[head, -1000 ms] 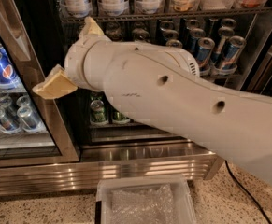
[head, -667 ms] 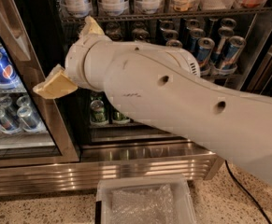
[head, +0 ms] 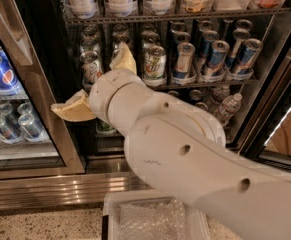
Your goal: Pick blue plastic bottle from top shelf of fridge
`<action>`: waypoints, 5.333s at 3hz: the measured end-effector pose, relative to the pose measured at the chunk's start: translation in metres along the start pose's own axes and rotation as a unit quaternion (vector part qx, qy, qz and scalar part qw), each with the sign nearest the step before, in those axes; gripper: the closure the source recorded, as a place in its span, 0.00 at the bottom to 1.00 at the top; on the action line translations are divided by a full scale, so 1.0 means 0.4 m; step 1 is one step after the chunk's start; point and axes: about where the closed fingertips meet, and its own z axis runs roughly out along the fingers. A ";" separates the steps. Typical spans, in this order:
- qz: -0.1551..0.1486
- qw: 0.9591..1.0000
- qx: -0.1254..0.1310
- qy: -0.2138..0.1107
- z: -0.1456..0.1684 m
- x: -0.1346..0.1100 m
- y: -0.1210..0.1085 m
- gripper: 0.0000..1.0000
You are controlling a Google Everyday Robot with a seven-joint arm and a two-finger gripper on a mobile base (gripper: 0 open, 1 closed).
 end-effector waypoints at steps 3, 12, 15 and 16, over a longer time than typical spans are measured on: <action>-0.003 0.997 0.075 -0.035 0.008 -0.021 -0.005 0.00; 0.024 0.964 0.235 -0.119 0.088 -0.214 -0.269 0.09; 0.027 0.955 0.270 -0.122 0.117 -0.211 -0.322 0.27; 0.019 0.950 0.286 -0.122 0.111 -0.212 -0.344 0.32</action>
Offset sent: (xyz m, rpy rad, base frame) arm -0.0019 0.0021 -0.0072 0.0283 -0.0471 -0.0562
